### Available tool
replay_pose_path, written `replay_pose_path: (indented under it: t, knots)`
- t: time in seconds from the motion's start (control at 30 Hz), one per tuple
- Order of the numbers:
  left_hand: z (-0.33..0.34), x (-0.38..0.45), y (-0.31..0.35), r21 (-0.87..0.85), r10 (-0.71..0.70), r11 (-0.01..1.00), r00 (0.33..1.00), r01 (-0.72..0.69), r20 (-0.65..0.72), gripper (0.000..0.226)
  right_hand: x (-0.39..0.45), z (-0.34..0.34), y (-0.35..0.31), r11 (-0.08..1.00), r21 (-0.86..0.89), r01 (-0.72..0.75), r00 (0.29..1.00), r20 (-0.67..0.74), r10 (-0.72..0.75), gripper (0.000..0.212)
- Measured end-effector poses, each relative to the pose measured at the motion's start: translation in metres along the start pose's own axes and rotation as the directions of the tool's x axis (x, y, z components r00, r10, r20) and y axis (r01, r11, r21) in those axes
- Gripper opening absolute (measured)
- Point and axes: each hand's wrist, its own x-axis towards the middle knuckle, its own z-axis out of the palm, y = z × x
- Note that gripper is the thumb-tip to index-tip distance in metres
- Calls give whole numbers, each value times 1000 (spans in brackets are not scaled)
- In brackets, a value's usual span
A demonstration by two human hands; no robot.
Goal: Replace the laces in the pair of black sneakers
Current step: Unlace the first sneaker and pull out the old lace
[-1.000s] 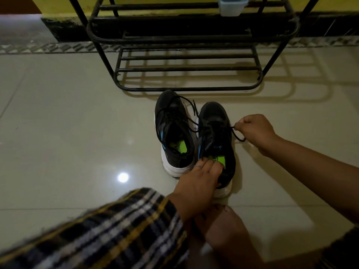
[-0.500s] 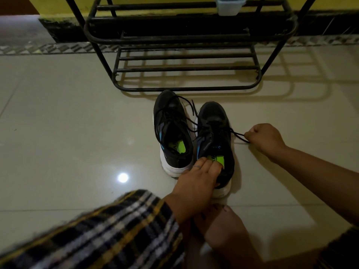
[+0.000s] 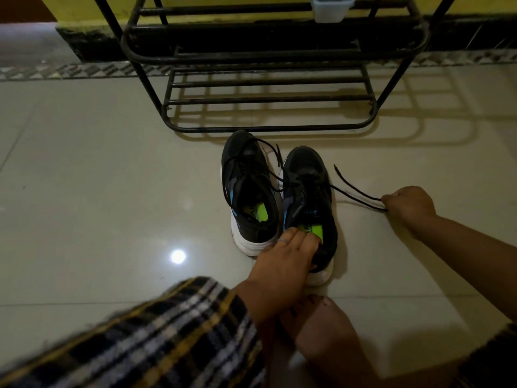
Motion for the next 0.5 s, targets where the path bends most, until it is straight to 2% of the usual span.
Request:
replay_pose_path:
  t: [0.03, 0.07, 0.13, 0.2, 0.23, 0.27, 0.3, 0.33, 0.37, 0.4, 0.5]
  knots:
    - [0, 0, 0, -1, -4, 1000, 1000, 4, 1, 34, 1, -2, 1, 999, 5, 34, 995, 89, -34, 23]
    - [0, 0, 0, 3, -2, 1000, 1000, 2, -8, 34, 2, 1, 2, 998, 11, 66, 997, 37, -66, 23]
    - [0, 1, 0, 14, 2, 1000, 1000, -2, -12, 34, 5, -10, 11, 998, 58, 6, 1000, -6, -6, 22]
    - [0, 1, 1, 9, -6, 1000, 1000, 6, 7, 35, 6, -13, 17, 986, 144, 80, 992, -107, -65, 21]
    - [0, 1, 1, 8, -11, 1000, 1000, 11, 19, 36, 8, -35, 27, 969, 239, 60, 996, -75, -43, 19]
    - [0, 1, 1, 11, -14, 1000, 1000, 14, 27, 36, 16, -69, 40, 977, 210, 25, 986, -168, 11, 14]
    - [0, 1, 1, 15, -11, 1000, 1000, 10, 20, 36, 27, -104, 44, 960, 280, -5, 973, -219, 69, 8]
    - [1, 1, 0, 18, 0, 1000, 1000, 0, 1, 36, 46, -136, 52, 952, 306, 3, 892, -431, 136, 8]
    - [2, 2, 0, 21, 13, 1000, 1000, -12, -21, 35, 60, -164, 71, 905, 425, 14, 786, -565, 253, 15]
    - [3, 1, 0, 21, 23, 1000, 999, -22, -40, 34, 69, -184, 81, 865, 498, 63, 778, -567, 270, 22]
    - [6, 1, -2, 27, 37, 999, 996, -35, -84, 34, 80, -186, 65, 920, 390, 41, 859, -484, 167, 34]
